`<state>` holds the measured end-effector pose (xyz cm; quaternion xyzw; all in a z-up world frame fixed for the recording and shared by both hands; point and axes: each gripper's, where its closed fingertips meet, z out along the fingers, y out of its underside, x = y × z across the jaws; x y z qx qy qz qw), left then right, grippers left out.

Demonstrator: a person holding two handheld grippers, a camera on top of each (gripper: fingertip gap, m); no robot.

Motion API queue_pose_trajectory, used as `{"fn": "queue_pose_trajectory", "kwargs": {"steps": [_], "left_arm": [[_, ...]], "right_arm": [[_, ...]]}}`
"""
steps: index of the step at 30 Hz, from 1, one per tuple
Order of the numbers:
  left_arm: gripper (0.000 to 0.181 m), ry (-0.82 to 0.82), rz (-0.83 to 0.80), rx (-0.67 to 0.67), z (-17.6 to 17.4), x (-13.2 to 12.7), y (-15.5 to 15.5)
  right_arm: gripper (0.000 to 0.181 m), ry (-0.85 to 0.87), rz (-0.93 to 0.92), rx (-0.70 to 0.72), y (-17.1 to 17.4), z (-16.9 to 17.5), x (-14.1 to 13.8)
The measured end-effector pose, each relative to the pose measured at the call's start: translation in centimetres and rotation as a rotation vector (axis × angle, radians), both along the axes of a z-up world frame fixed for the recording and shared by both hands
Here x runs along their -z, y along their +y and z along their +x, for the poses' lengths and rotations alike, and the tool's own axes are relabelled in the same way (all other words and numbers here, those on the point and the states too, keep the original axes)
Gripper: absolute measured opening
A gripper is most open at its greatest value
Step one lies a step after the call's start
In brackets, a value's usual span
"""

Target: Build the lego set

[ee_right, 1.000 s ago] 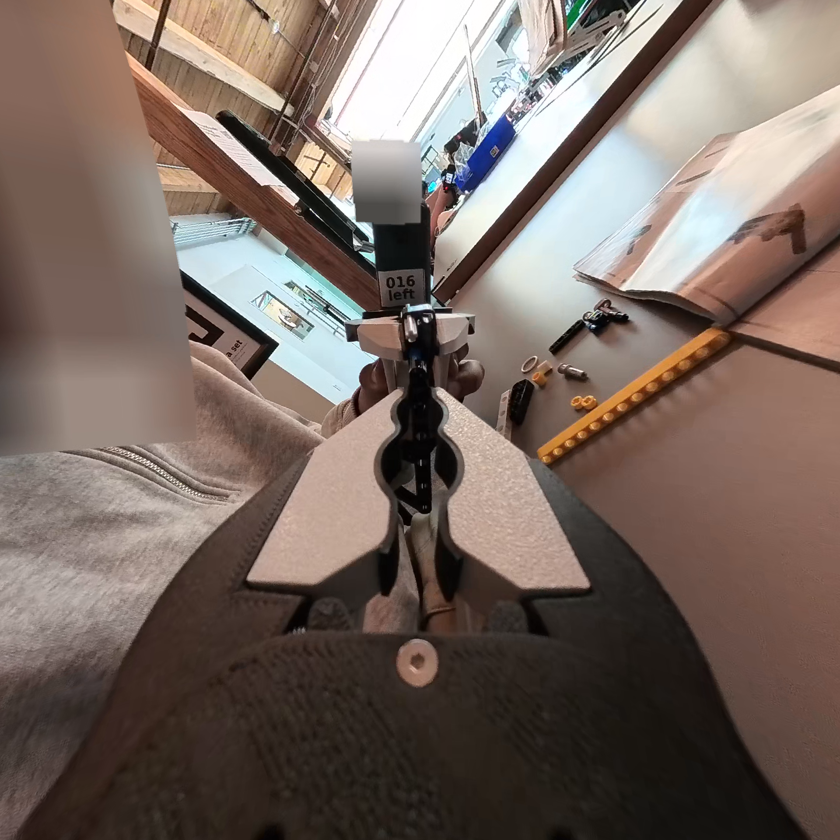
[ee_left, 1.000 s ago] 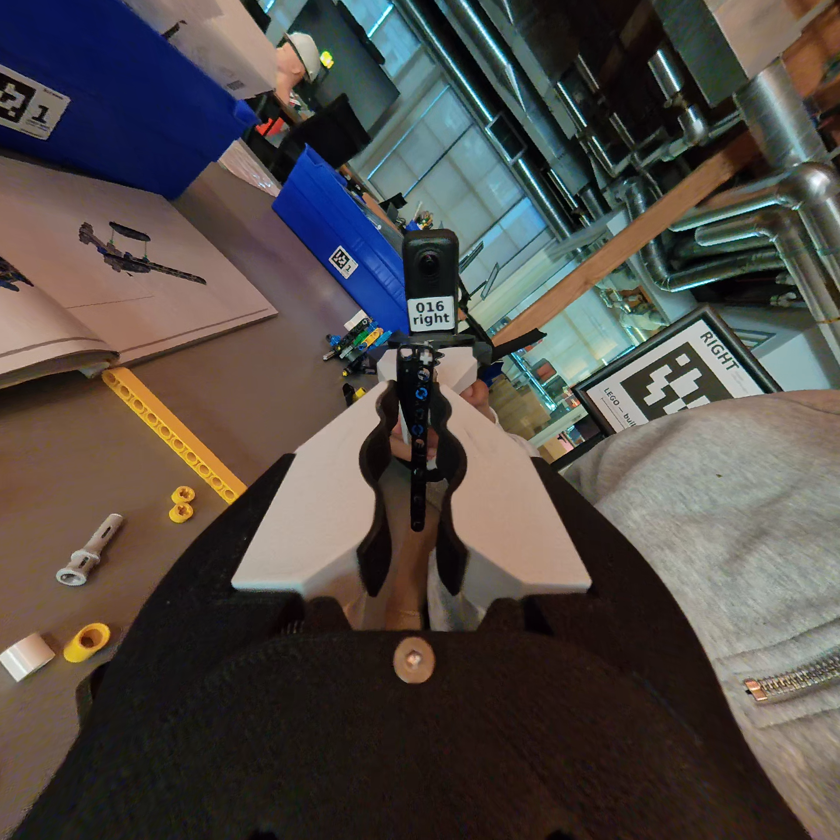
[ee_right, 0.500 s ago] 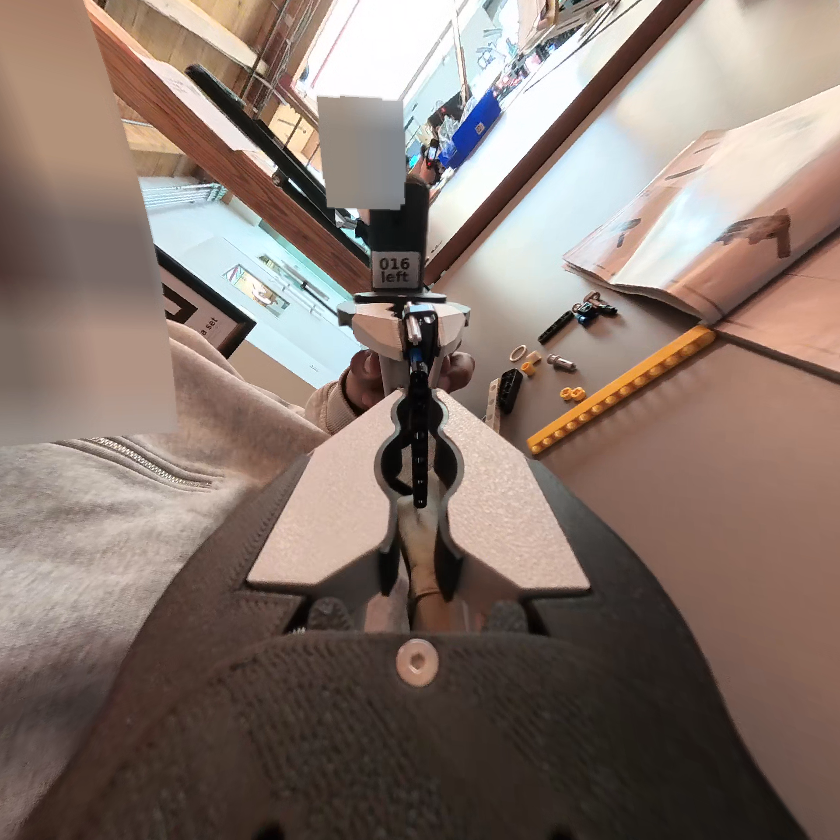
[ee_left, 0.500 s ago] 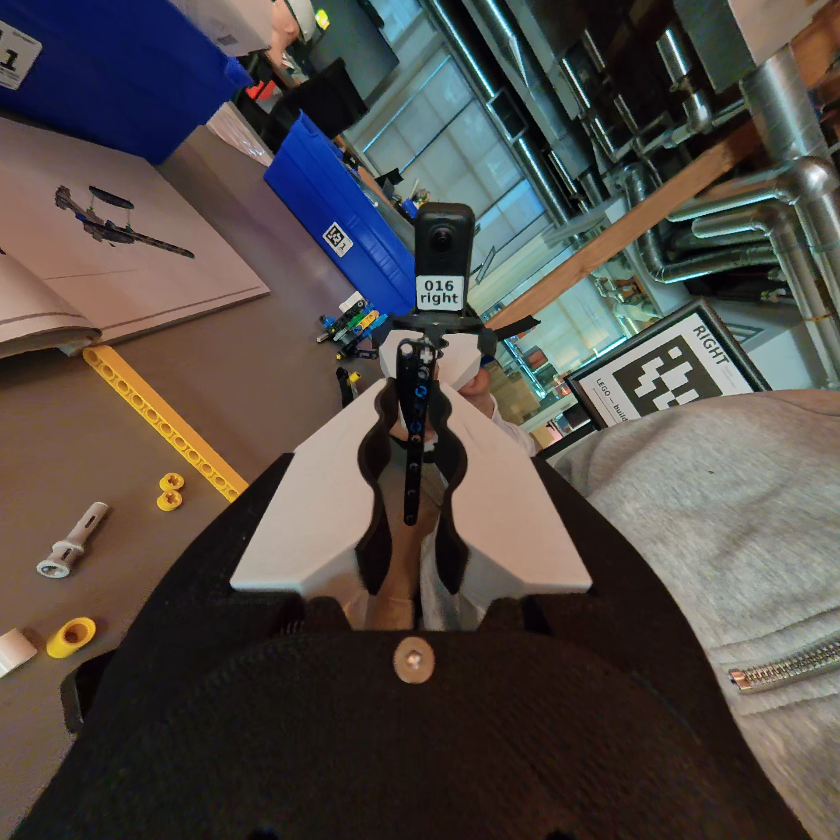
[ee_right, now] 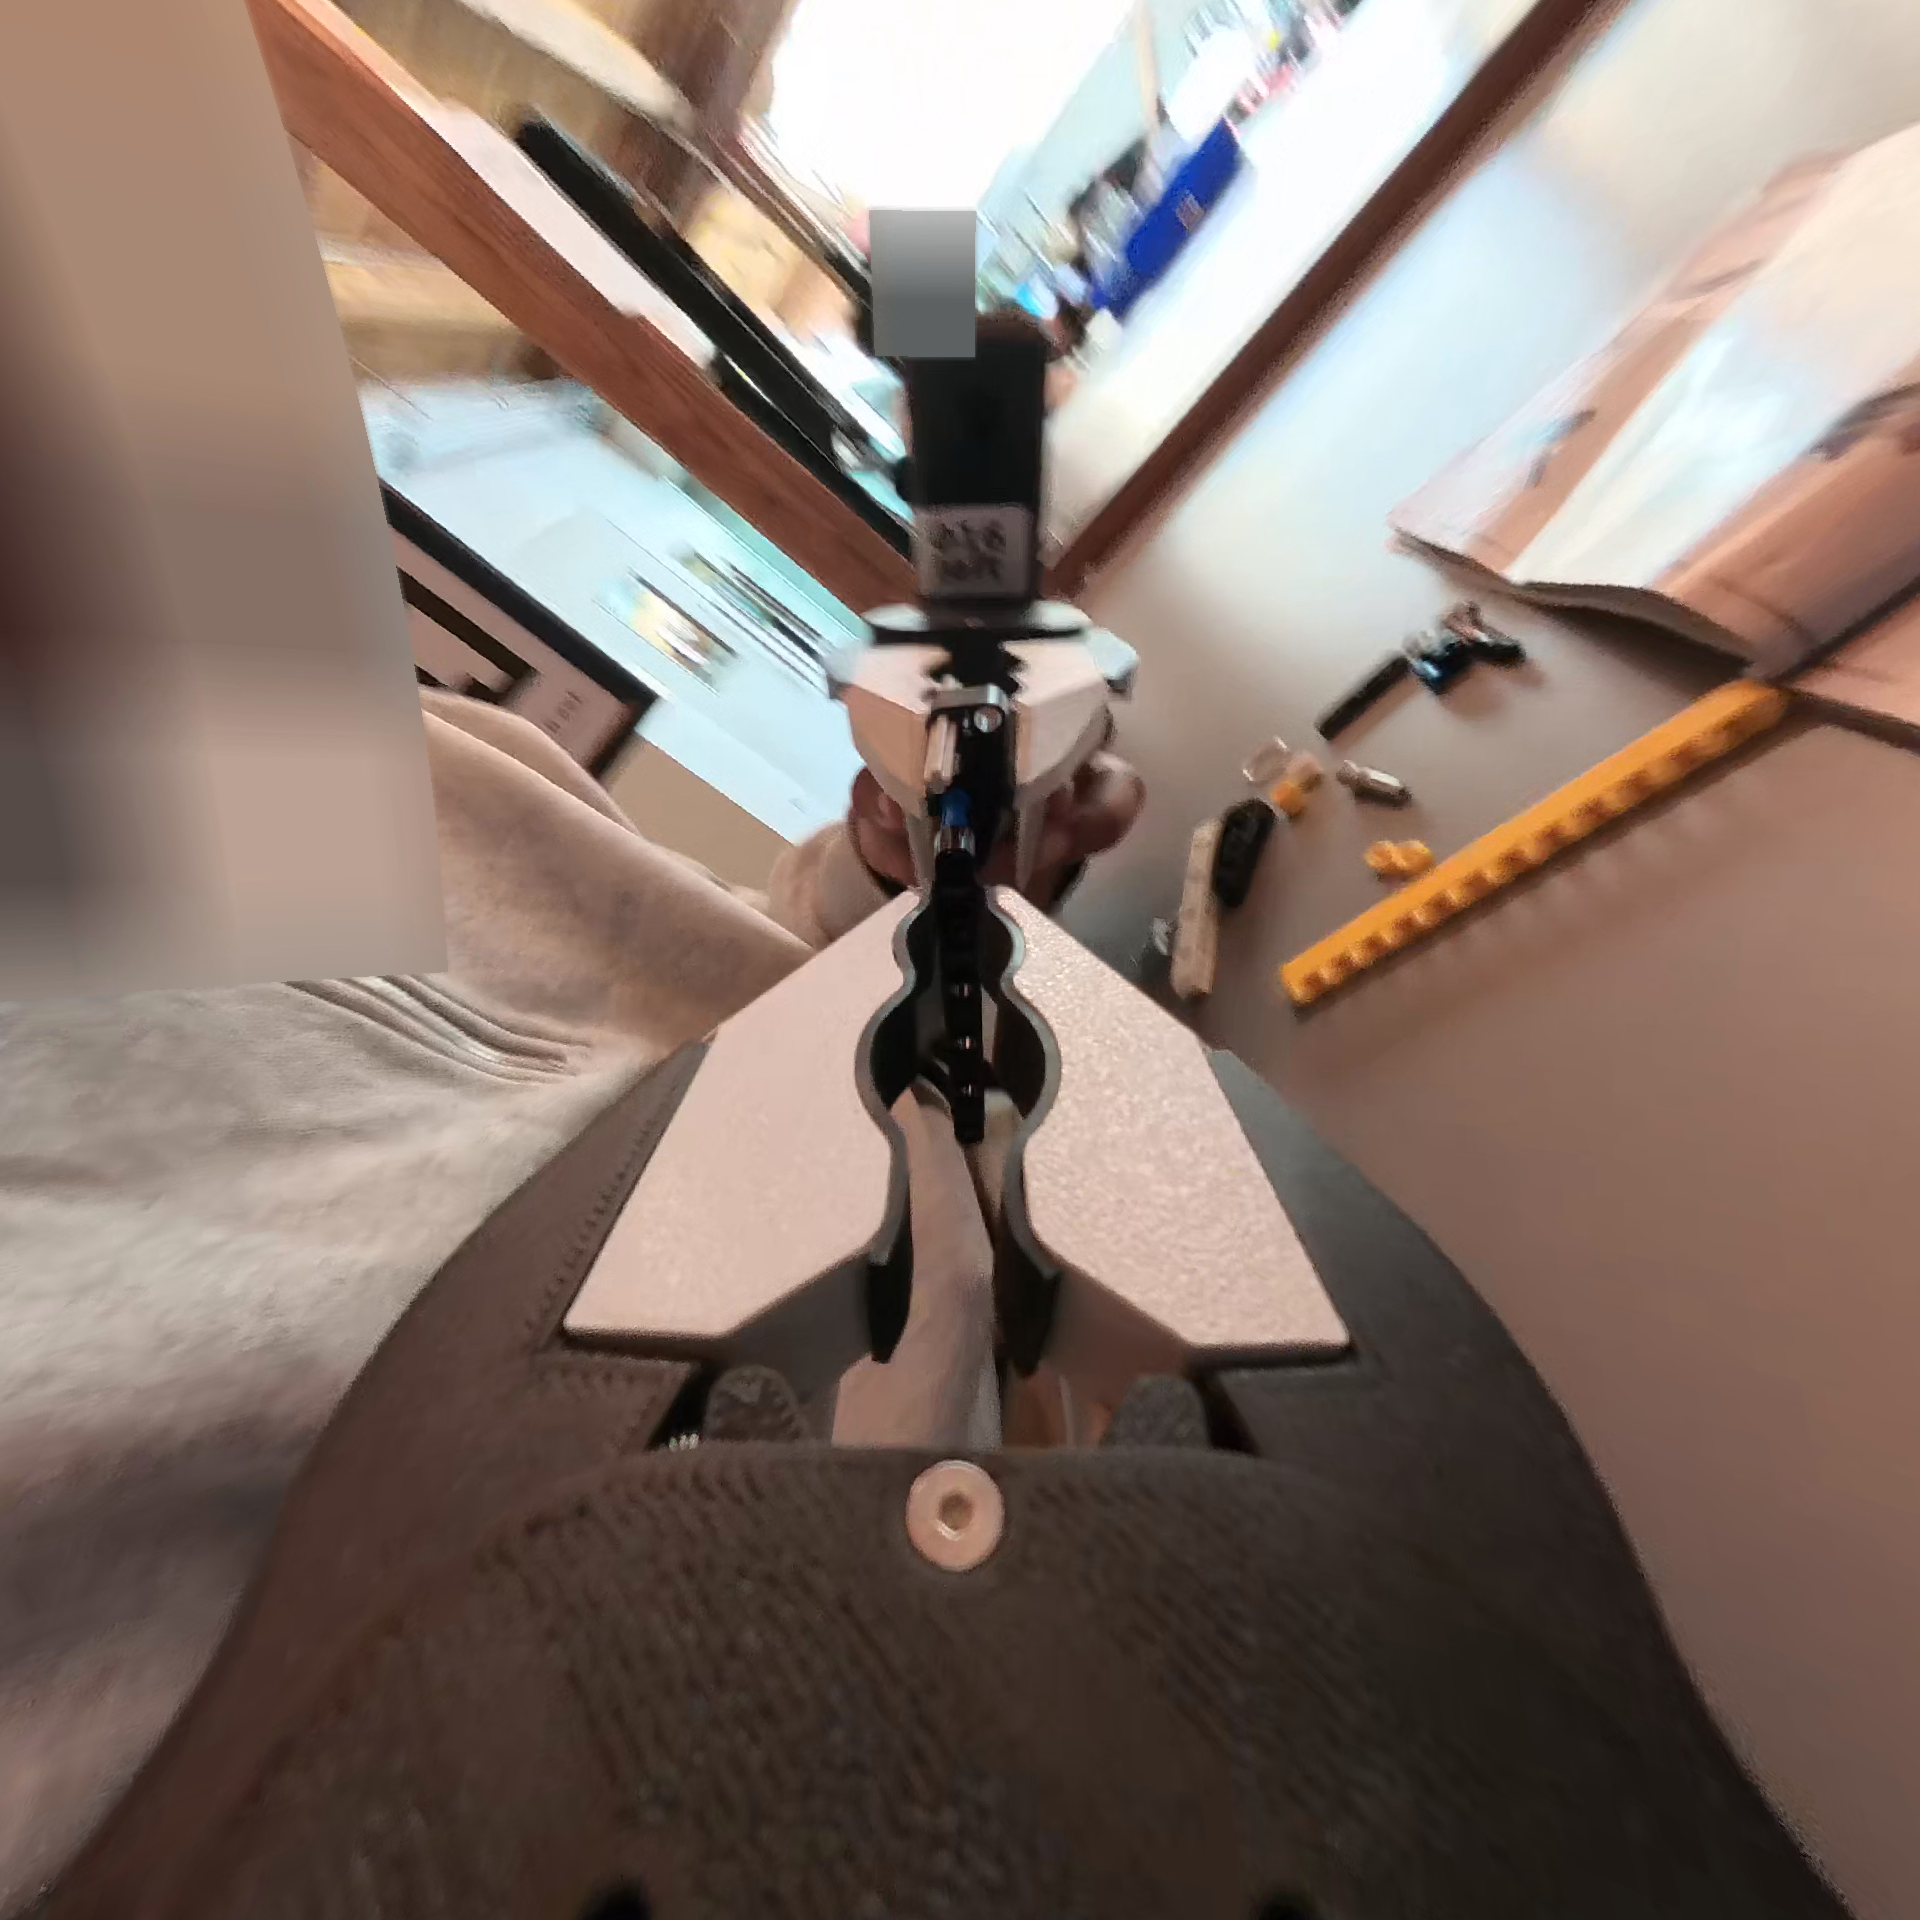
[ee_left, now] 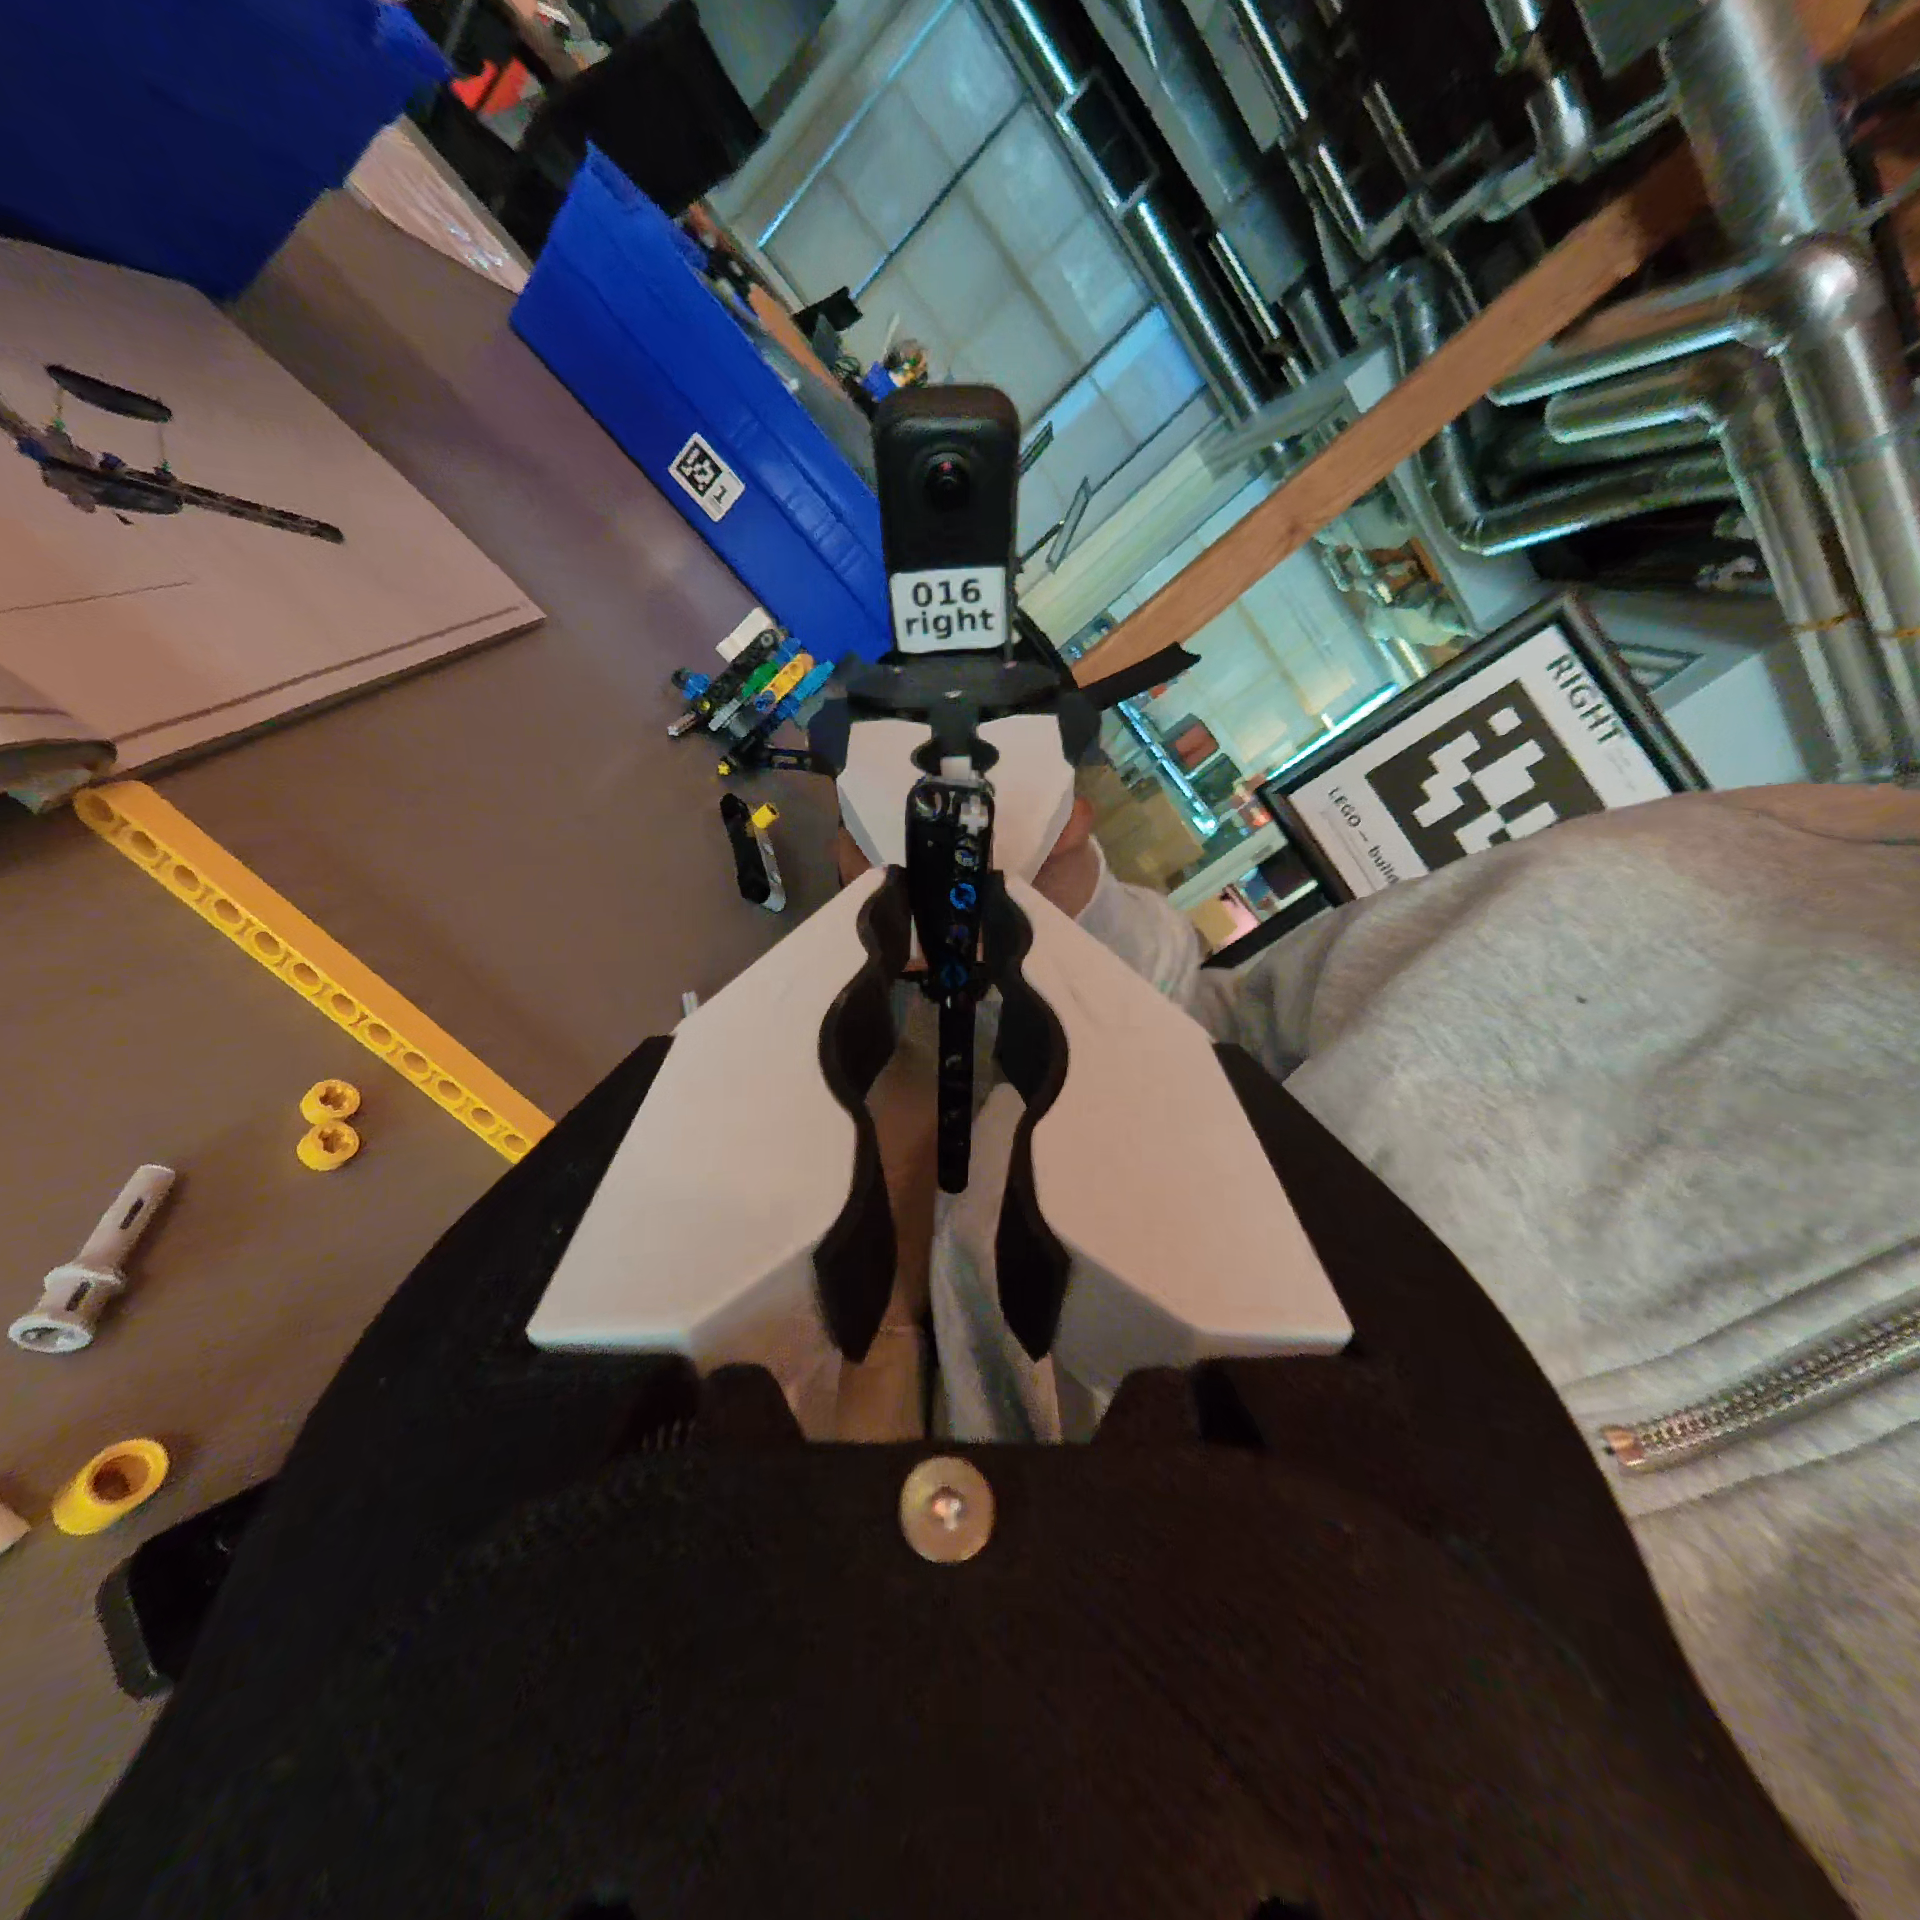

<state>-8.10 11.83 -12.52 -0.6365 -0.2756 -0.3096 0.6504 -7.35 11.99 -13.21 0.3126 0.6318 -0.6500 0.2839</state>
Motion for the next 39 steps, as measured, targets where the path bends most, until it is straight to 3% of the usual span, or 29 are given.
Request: {"fn": "queue_pose_trajectory", "kwargs": {"steps": [5, 8, 13, 20, 26, 39], "left_arm": [[0.011, 0.025, -0.013, 0.010, 2.3, -0.1, 0.4], [0.011, -0.056, -0.003, -0.034, 4.4, 0.6, -0.6], [0.011, -0.105, -0.034, -0.114, 6.5, 0.0, -1.5], [0.011, -0.117, -0.051, -0.119, 6.1, -1.3, -0.9], [0.011, -0.107, -0.106, -0.103, 6.5, -0.9, -0.1], [0.011, 0.016, -0.203, -0.088, 6.6, -2.6, 1.8]], "right_arm": [[0.005, 0.035, 0.044, -0.076, 0.6, 2.0, -0.2], [0.006, 0.035, 0.071, -0.115, -0.3, 4.2, 0.6], [0.005, -0.013, -0.014, -0.124, -1.4, 6.4, -0.1], [0.005, 0.044, -0.019, -0.179, -1.0, 6.2, -1.3], [0.005, 0.047, -0.018, -0.239, -0.3, 6.7, -1.0], [0.005, 0.146, -0.088, -0.223, 1.6, 6.8, -2.3]]}}
